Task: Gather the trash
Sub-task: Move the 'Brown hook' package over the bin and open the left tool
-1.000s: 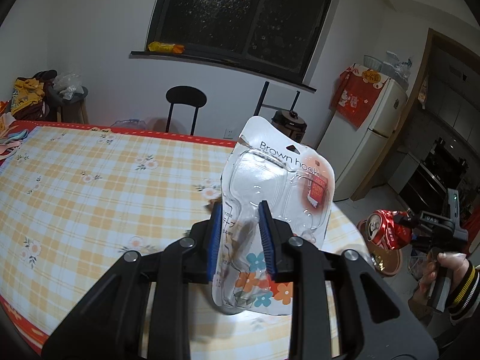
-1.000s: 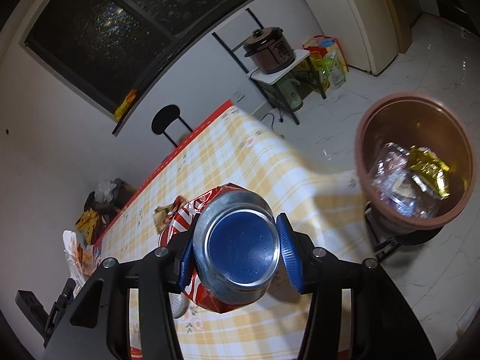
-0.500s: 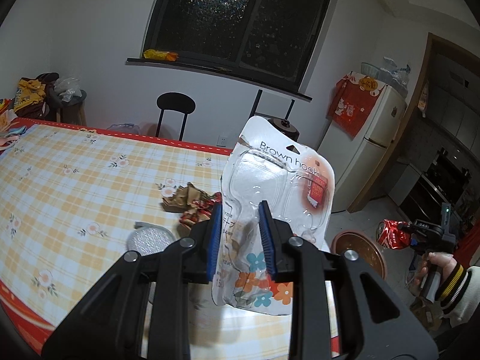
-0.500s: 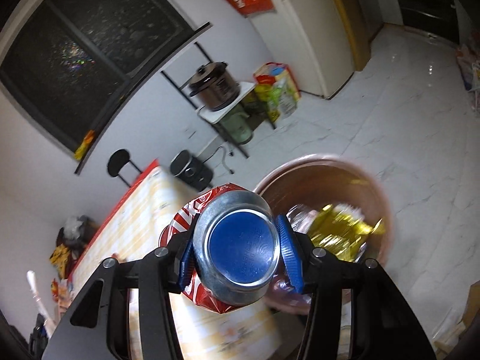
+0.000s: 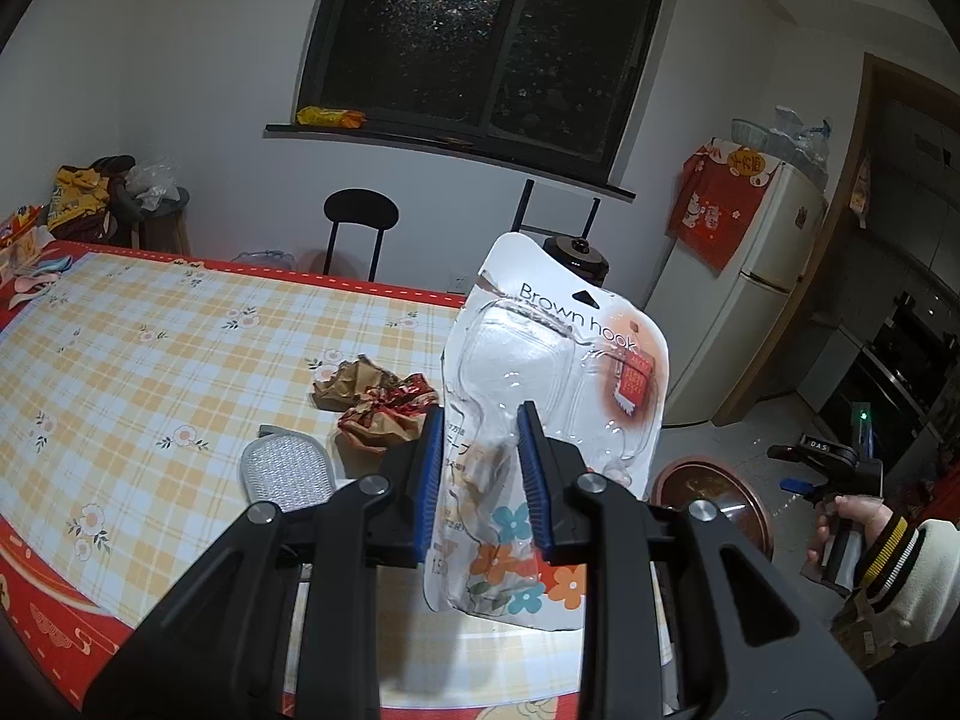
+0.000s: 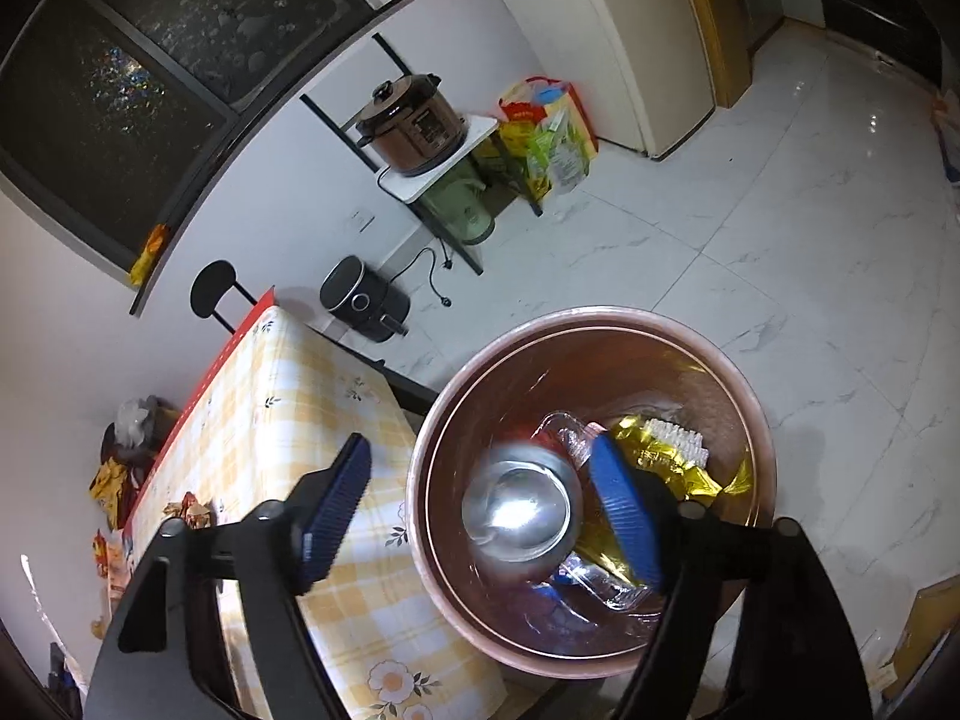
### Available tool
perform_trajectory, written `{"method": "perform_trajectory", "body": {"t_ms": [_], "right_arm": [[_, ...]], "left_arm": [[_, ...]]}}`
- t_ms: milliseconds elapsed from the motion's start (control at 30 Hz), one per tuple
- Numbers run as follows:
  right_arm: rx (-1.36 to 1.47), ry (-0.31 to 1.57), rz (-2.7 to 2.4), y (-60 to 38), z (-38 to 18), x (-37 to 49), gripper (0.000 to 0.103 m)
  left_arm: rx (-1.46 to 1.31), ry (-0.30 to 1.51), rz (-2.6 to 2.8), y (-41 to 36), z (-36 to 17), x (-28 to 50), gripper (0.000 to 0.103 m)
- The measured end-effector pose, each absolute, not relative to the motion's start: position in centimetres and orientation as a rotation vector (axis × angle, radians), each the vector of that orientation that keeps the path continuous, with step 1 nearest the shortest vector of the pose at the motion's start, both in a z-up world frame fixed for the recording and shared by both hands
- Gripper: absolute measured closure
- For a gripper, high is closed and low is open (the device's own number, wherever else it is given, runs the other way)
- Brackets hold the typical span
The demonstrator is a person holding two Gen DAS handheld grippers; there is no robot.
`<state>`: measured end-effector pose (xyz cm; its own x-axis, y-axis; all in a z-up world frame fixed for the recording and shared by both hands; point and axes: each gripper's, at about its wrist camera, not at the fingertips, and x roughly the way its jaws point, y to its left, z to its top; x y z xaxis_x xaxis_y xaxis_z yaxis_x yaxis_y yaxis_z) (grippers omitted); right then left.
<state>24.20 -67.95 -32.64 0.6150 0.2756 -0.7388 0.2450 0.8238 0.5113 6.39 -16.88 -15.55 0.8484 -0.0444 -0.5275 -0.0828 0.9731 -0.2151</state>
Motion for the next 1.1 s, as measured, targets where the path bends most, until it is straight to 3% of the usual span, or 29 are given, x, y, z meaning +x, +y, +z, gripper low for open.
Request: {"method": "perform_trajectory", "body": {"t_ms": [167, 667, 1100], "right_arm": [[0.539, 0.848, -0.011, -69.0, -30.0, 22.9, 0.005], [0.38, 0.613, -0.124, -75.6, -21.2, 13.8, 0.005], [0.419, 0.553, -0.232, -81.0, -19.7, 5.9, 0.005]], "left_arm": [[-0.209, 0.563, -0.029, -19.1, -15.2, 7.8, 0.075], [-0.095, 0.613, -0.346, -31.9, -15.8, 14.8, 0.075], [0.012, 0.682, -0.555, -44.1, -17.8, 19.7, 0.075]]}}
